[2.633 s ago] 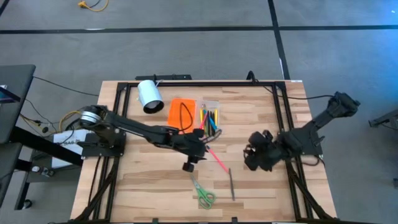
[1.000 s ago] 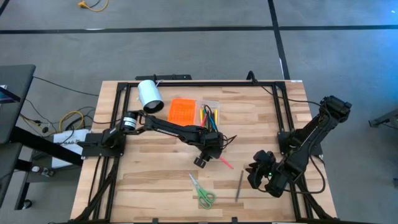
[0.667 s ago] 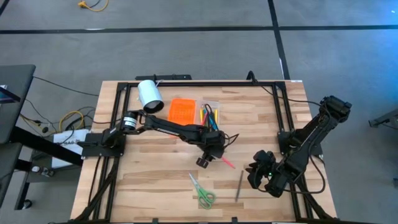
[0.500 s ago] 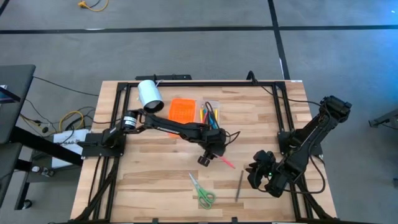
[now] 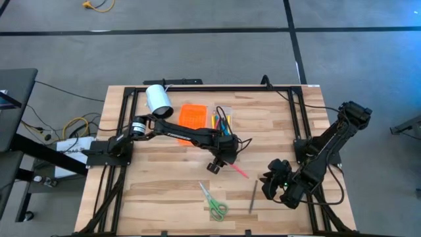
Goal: Pick & place school supplies into a supply box
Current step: Put the pink pencil into the orange supply box
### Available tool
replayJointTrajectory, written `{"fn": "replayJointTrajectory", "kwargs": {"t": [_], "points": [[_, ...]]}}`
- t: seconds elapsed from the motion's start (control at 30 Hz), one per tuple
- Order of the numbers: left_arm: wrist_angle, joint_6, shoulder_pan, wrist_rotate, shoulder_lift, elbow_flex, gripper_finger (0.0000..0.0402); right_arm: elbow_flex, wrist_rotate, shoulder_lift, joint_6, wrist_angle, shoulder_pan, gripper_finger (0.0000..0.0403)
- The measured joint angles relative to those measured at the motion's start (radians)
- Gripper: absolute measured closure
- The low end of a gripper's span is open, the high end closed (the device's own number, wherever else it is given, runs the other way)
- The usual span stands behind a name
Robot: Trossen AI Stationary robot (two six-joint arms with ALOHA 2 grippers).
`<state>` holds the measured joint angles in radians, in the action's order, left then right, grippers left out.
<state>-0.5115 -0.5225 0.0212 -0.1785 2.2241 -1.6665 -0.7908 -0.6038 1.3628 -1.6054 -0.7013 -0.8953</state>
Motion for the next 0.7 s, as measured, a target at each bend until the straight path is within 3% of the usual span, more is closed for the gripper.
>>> {"fn": "replayJointTrajectory", "kwargs": {"t": [0.17, 0.37, 0.7], "points": [[0.010, 0.037, 0.004, -0.029, 0.036, -0.002, 0.0260, 0.000, 0.000, 0.000, 0.001, 0.000, 0.000, 0.0274], [-0.022, 0.101, 0.020, 0.033, 0.046, -0.005, 0.0265, -0.001, 0.004, -0.001, 0.002, 0.011, -0.008, 0.0274], [-0.113, 0.218, 0.045, 0.105, 0.047, -0.006, 0.0383, -0.001, 0.004, -0.001, 0.008, 0.002, -0.007, 0.0274]]}}
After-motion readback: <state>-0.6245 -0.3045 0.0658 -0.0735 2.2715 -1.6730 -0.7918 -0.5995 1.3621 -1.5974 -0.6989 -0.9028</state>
